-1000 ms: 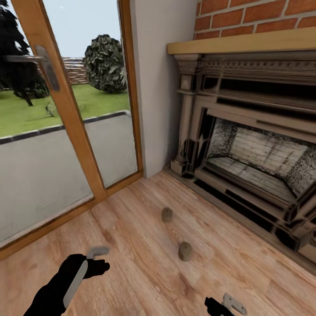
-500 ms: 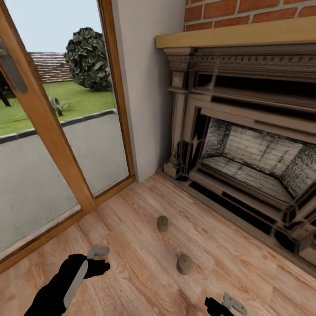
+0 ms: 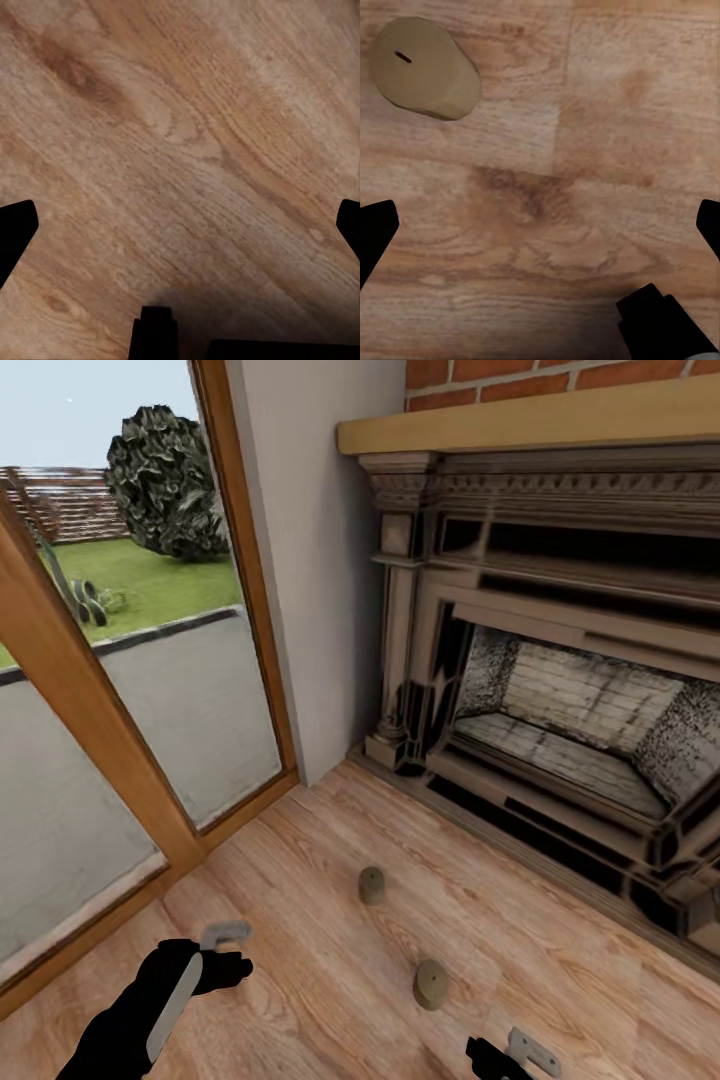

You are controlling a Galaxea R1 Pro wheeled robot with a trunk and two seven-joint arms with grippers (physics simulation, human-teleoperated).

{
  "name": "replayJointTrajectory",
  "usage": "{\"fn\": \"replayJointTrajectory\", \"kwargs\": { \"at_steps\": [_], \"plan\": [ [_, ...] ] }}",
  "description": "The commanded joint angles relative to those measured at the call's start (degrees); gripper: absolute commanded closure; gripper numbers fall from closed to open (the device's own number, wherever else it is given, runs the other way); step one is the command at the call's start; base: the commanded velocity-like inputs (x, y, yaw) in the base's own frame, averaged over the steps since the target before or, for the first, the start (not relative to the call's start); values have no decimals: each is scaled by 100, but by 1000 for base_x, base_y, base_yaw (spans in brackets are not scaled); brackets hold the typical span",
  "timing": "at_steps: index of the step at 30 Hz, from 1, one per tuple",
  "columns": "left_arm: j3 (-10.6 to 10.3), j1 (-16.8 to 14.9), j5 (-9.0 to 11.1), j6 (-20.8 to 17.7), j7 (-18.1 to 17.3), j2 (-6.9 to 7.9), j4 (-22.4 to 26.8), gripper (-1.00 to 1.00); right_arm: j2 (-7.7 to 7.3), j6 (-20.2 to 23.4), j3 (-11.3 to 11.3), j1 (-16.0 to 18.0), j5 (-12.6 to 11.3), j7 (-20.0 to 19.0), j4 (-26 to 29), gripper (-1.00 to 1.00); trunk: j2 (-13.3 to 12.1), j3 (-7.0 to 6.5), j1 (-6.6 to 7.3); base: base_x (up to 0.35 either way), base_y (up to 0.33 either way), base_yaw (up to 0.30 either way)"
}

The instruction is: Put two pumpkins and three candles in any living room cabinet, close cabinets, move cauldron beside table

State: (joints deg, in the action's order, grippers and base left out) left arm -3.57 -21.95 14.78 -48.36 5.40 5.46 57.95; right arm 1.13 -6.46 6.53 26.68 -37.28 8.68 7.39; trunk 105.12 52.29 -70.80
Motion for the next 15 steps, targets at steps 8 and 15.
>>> {"fn": "replayJointTrajectory", "kwargs": {
  "at_steps": [8, 15],
  "plan": [
    [-21, -2, 60, -15, 58, 7, 3, -100, 1, -22, 58, 3, -52, 28, 0, -100, 2, 70, -1, 177, 265, -132],
    [-21, -2, 58, -15, 58, 7, 2, -100, 1, -22, 59, 3, -52, 28, 0, -100, 2, 127, -1, 227, 257, -121]
  ]
}}
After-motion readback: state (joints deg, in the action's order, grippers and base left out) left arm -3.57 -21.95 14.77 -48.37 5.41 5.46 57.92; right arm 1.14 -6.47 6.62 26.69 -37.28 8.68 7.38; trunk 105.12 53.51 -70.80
